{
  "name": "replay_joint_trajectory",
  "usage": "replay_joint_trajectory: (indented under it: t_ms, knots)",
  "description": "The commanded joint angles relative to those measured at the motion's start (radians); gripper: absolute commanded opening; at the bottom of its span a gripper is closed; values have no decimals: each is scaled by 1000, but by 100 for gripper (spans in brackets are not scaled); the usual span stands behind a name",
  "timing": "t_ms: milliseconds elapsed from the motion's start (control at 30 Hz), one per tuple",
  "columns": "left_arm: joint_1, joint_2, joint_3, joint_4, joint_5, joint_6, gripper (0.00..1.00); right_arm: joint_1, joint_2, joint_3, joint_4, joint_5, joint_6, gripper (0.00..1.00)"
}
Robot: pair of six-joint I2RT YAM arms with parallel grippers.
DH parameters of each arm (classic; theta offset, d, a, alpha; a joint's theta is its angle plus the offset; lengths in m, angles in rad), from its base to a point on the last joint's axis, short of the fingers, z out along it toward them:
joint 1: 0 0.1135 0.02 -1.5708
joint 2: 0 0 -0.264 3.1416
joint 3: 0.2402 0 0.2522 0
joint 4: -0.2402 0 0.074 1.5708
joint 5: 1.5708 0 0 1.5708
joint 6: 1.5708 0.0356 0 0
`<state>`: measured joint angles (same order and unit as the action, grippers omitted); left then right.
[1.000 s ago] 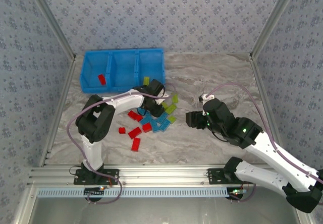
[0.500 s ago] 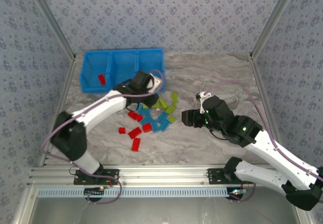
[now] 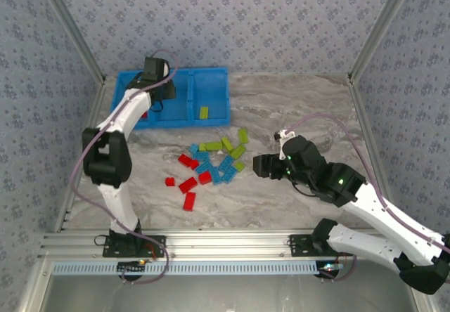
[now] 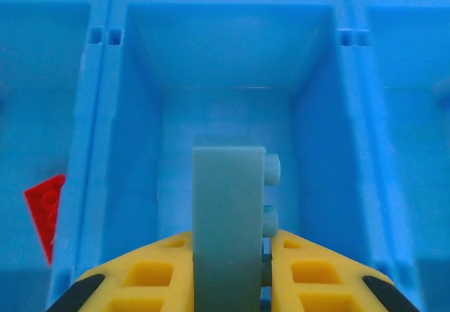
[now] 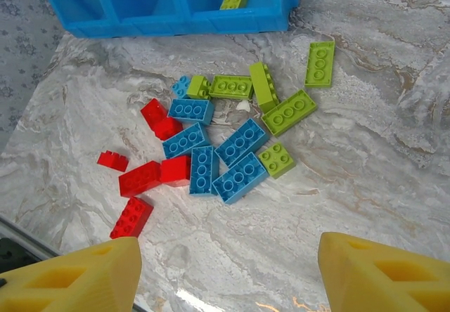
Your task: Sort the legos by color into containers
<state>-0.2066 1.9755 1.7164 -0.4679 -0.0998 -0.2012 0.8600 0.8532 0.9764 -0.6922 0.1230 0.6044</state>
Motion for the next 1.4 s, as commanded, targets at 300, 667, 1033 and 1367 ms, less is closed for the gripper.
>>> replay_joint_trajectory:
  t_ms: [300,667,1033,1367]
  knots:
    - [4,135,154,-117,56,-75,38,16,-76,-39,-40,71,84,73]
    - [-136,-470,-291,49,120,-109,41,-23,32,-81,52,107,76,78]
    - [-578,-1056,-599,-157,12,42,49,-139,476,17,266,-83,-60,76]
    - [-613,-1229,-765,-291,129,49,61,-186,911,314,270,-180,-231,67]
